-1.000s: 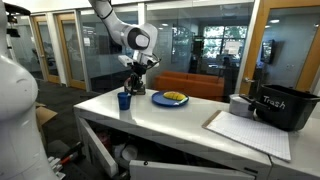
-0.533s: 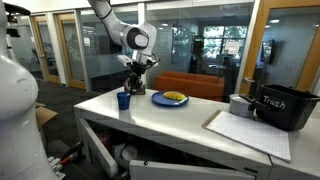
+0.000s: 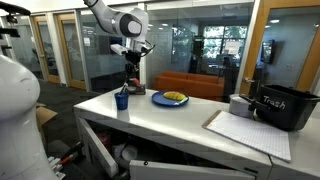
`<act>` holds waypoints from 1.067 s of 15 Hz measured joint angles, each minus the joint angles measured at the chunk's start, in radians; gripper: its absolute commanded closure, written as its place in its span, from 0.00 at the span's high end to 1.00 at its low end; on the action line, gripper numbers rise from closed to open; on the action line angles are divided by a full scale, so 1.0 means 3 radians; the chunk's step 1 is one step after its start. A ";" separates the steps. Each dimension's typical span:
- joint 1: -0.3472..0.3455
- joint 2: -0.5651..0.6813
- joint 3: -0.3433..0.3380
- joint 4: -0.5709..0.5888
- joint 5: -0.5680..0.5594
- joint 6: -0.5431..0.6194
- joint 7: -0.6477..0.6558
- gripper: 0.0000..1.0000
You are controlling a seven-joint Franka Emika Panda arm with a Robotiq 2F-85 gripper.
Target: Take the marker out of the cup and put it on the table
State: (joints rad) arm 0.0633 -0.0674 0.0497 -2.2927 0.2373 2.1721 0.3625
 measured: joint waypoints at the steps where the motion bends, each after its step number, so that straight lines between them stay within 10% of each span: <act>1: 0.0000 -0.0051 0.0000 0.0000 -0.0016 -0.0016 -0.0003 0.05; 16: -0.0246 -0.0317 -0.0231 0.0156 -0.0355 -0.0062 -0.0242 0.05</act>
State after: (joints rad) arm -0.0105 -0.1626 -0.0195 -2.2458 0.1309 2.1535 0.2899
